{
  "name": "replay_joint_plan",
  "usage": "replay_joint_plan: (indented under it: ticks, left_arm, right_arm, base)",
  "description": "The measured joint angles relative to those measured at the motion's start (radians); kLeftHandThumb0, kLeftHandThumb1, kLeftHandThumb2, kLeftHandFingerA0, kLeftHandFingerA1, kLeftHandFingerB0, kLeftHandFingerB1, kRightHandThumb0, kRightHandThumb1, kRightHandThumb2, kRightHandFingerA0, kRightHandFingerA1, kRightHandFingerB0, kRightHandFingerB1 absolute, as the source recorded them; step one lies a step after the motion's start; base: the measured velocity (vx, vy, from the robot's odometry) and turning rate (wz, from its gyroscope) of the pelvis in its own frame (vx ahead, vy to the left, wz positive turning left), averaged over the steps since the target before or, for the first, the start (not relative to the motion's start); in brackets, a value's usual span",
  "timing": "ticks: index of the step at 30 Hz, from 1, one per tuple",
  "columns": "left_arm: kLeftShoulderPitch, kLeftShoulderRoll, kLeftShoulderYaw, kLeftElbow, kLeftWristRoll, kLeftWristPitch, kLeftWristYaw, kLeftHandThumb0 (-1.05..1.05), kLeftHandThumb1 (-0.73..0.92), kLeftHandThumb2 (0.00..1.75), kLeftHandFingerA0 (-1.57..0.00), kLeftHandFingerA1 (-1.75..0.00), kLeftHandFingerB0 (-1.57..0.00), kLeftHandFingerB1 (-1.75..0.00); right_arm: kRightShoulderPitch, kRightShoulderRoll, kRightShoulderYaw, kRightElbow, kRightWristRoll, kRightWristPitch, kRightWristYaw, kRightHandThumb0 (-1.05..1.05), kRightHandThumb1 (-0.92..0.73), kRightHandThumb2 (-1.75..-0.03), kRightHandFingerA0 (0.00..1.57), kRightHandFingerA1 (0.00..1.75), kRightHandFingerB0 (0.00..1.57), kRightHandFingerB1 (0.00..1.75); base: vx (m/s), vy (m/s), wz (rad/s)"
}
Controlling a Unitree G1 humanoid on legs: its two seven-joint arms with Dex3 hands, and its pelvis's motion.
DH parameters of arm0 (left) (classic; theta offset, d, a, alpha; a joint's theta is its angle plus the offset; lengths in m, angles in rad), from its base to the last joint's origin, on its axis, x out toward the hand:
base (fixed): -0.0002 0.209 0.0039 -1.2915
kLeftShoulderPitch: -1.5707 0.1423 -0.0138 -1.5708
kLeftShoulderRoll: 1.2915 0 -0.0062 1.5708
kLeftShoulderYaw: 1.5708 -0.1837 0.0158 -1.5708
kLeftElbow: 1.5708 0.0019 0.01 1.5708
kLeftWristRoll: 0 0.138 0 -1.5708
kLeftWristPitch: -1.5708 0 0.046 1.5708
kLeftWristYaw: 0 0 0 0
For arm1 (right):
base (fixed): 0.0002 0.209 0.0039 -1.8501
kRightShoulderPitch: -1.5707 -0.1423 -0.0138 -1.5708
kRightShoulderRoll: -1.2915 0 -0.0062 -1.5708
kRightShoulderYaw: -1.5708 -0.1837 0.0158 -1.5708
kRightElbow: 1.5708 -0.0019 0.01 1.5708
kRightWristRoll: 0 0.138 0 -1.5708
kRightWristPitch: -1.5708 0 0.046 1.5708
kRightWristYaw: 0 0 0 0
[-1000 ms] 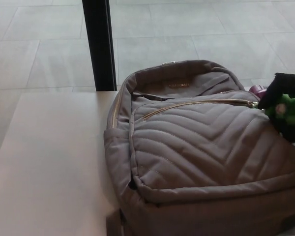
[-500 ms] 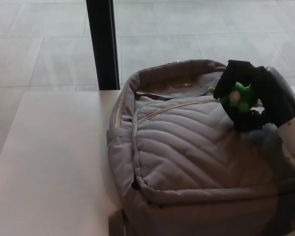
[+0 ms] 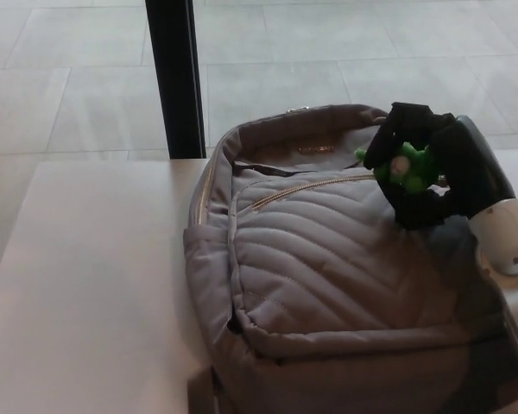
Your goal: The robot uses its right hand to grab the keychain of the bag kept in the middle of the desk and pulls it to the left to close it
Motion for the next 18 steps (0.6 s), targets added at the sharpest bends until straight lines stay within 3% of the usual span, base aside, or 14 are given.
replay_joint_plan:
  ticks: [2, 5, 8, 10, 13, 14, 15, 16, 18]
  left_arm:
    - [-0.005, 0.0, 0.002, 0.001, 0.0, 0.0, 0.0, -1.05, 0.88, 0.85, -0.61, -1.2, -0.54, -1.08]
    - [-0.008, 0.0, 0.001, 0.003, 0.0, 0.003, 0.0, -1.05, 0.88, 0.86, -0.59, -1.19, -0.52, -1.07]
    - [-0.012, 0.0, 0.001, 0.003, 0.0, 0.008, 0.0, -1.05, 0.88, 0.86, -0.55, -1.18, -0.5, -1.04]
    - [-0.013, 0.0, -0.001, 0.004, 0.001, 0.01, 0.001, -1.05, 0.85, 0.83, -0.55, -1.2, -0.53, -1.1]
    - [-0.014, -0.002, 0.004, 0.005, 0.0, 0.012, 0.0, -1.05, 0.88, 0.85, -0.53, -1.23, -0.51, -1.1]
    - [-0.014, -0.002, 0.003, 0.005, 0.0, 0.012, 0.0, -1.04, 0.4, 1.27, -0.54, -1.12, -0.22, -0.85]
    - [-0.014, -0.002, 0.004, 0.004, 0.0, 0.012, 0.0, -1.04, 0.4, 1.27, -0.54, -1.12, -0.22, -0.85]
    - [-0.013, -0.002, 0.005, 0.004, -0.001, 0.012, 0.0, -0.95, 0.43, 1.27, -0.82, -1.25, -0.29, -0.87]
    - [-0.013, -0.002, 0.005, 0.003, -0.001, 0.012, 0.0, -0.95, 0.43, 1.27, -0.82, -1.25, -0.29, -0.87]
  right_arm:
    - [0.0, 0.015, 0.009, 0.01, -0.001, 0.001, -0.005, -0.17, -0.4, -1.32, 0.91, 1.75, 0.78, 1.65]
    - [-0.008, 0.03, 0.026, 0.031, -0.002, 0.001, -0.009, -0.21, -0.37, -1.35, 0.94, 1.75, 0.82, 1.59]
    - [-0.024, 0.046, 0.052, 0.048, -0.011, 0.001, -0.016, -0.19, -0.42, -1.26, 0.91, 1.75, 0.79, 1.59]
    - [-0.033, 0.058, 0.066, 0.054, -0.015, 0.005, -0.018, -0.21, -0.43, -1.23, 0.91, 1.71, 0.83, 1.5]
    - [-0.042, 0.078, 0.087, 0.062, -0.024, 0.009, -0.023, -0.21, -0.43, -1.26, 0.92, 1.75, 0.81, 1.57]
    - [-0.045, 0.084, 0.094, 0.063, -0.028, 0.012, -0.026, -0.19, -0.43, -1.3, 0.91, 1.75, 0.79, 1.59]
    - [-0.047, 0.089, 0.099, 0.064, -0.031, 0.014, -0.028, -0.19, -0.43, -1.3, 0.91, 1.75, 0.79, 1.59]
    - [-0.05, 0.094, 0.104, 0.064, -0.033, 0.018, -0.03, -0.21, -0.42, -1.33, 0.92, 1.75, 0.8, 1.58]
    - [-0.058, 0.107, 0.112, 0.07, -0.037, 0.026, -0.036, -0.21, -0.42, -1.33, 0.92, 1.75, 0.8, 1.58]
  base:
    - [0.0, 0.0, 0.0]
    - [0.0, 0.0, 0.0]
    - [0.0, 0.0, 0.0]
    - [0.0, 0.0, 0.0]
    - [0.0, 0.0, 0.0]
    - [0.0, 0.0, 0.0]
    - [0.0, 0.0, 0.0]
    - [0.0, 0.0, 0.0]
    - [0.0, 0.0, 0.0]
